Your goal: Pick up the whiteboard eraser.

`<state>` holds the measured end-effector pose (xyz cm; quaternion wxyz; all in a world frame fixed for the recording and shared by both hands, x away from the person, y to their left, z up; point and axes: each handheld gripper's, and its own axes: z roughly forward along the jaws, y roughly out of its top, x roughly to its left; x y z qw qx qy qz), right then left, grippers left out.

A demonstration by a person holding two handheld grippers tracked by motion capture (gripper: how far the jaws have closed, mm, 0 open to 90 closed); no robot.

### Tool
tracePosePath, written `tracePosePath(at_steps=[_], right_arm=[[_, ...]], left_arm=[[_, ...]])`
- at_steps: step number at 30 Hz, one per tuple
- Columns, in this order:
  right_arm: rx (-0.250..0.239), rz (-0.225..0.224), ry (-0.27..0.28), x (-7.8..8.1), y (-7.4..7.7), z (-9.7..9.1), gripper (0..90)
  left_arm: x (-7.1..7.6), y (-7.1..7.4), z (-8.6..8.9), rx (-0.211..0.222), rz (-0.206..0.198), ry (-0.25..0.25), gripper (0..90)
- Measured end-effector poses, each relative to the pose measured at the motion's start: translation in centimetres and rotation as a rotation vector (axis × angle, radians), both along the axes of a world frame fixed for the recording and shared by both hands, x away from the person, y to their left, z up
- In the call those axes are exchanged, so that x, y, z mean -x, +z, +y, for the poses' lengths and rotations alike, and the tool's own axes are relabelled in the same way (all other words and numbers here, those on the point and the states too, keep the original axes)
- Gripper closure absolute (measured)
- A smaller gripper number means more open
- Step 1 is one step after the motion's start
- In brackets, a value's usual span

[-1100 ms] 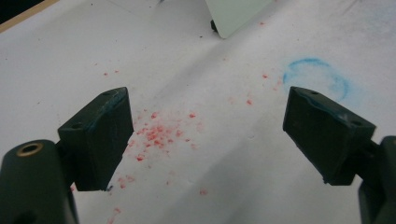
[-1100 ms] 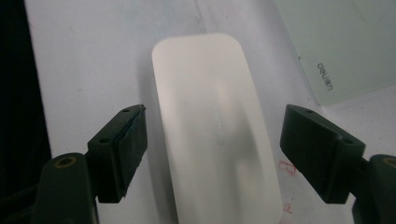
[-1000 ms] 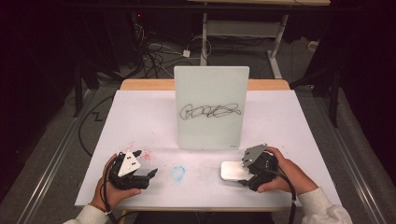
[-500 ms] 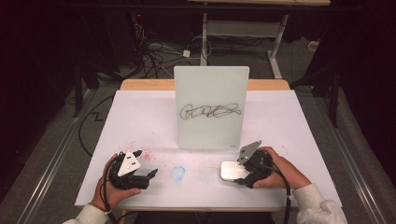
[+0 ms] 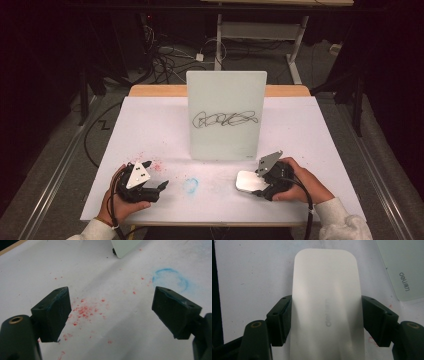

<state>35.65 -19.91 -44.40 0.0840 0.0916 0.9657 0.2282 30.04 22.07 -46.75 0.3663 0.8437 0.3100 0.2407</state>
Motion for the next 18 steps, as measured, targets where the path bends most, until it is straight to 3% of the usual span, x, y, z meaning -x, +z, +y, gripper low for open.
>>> tracePosePath(at_steps=[11, 18], right_arm=[[-0.063, -0.073, 0.0, 0.8, 1.4, -0.3, 31.1], [-0.108, -0.121, -0.041, 1.1, 2.1, -0.5, 31.1]], left_arm=[[0.0, 0.1, 0.1, 0.005, -0.007, 0.009, 15.2], [0.1, 0.1, 0.2, 0.007, -0.009, 0.011, 15.2]])
